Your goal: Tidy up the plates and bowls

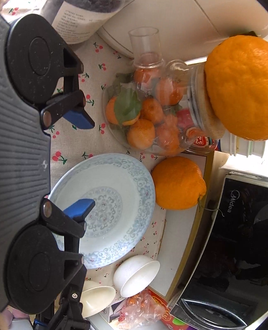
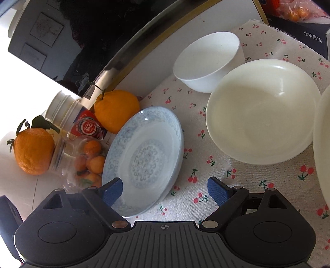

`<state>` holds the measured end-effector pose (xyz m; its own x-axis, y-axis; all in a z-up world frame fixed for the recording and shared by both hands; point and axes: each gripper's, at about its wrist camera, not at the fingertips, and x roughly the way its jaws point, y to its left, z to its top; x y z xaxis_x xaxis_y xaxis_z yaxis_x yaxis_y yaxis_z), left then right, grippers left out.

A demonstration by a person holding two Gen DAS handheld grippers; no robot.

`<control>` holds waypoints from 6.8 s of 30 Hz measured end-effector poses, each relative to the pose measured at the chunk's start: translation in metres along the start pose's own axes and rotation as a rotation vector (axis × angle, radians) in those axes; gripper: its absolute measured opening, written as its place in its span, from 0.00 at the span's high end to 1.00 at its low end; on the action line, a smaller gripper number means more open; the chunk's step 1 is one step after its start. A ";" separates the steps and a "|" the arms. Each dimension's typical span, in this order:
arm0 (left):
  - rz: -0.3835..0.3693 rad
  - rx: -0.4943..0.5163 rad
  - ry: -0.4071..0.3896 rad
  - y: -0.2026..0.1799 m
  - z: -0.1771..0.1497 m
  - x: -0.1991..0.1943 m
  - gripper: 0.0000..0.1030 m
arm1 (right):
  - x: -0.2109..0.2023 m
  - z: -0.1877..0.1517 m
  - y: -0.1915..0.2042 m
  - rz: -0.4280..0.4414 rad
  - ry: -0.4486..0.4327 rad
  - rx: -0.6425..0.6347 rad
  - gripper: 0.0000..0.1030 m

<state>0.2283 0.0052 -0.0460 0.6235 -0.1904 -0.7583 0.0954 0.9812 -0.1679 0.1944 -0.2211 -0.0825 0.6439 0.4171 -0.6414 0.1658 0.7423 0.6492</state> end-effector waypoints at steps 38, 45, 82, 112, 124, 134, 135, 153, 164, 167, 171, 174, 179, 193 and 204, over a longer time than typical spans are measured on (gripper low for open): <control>-0.023 -0.030 -0.024 0.003 -0.001 0.008 0.90 | 0.008 0.007 -0.014 -0.033 -0.057 0.059 0.86; -0.038 -0.013 -0.032 -0.003 -0.005 -0.013 0.90 | -0.014 0.006 -0.003 -0.062 -0.051 0.014 0.86; -0.082 0.130 0.067 -0.012 -0.091 -0.121 0.89 | -0.133 -0.098 0.016 -0.226 0.063 -0.046 0.86; -0.054 0.254 0.129 -0.026 -0.110 -0.112 0.86 | -0.122 -0.114 0.020 -0.390 0.104 -0.161 0.85; -0.056 0.264 0.137 -0.026 -0.112 -0.111 0.85 | -0.118 -0.118 0.027 -0.439 0.094 -0.257 0.85; -0.060 0.261 0.139 -0.025 -0.112 -0.111 0.85 | -0.115 -0.118 0.028 -0.446 0.111 -0.285 0.85; -0.061 0.260 0.139 -0.024 -0.112 -0.111 0.85 | -0.115 -0.117 0.029 -0.445 0.112 -0.286 0.85; -0.049 0.298 0.127 -0.028 -0.113 -0.112 0.85 | -0.115 -0.116 0.030 -0.450 0.150 -0.316 0.84; -0.011 0.364 0.100 -0.035 -0.116 -0.114 0.84 | -0.115 -0.119 0.033 -0.464 0.163 -0.357 0.82; -0.007 0.366 0.097 -0.036 -0.116 -0.115 0.84 | -0.115 -0.119 0.033 -0.466 0.163 -0.364 0.81; 0.003 0.377 0.095 -0.038 -0.116 -0.112 0.84 | -0.114 -0.120 0.035 -0.472 0.164 -0.374 0.81; 0.008 0.388 0.092 -0.039 -0.116 -0.111 0.84 | -0.113 -0.119 0.034 -0.473 0.167 -0.375 0.81; 0.012 0.402 0.089 -0.040 -0.117 -0.110 0.84 | -0.112 -0.119 0.035 -0.480 0.163 -0.389 0.81; 0.029 0.422 0.081 -0.042 -0.117 -0.107 0.84 | -0.109 -0.119 0.035 -0.488 0.146 -0.434 0.81; 0.030 0.423 0.079 -0.042 -0.116 -0.107 0.84 | -0.112 -0.116 0.032 -0.469 0.133 -0.426 0.81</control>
<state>0.0674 -0.0194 -0.0311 0.5708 -0.1473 -0.8078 0.3983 0.9099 0.1156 0.0410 -0.1830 -0.0376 0.4722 0.0387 -0.8806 0.0788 0.9932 0.0859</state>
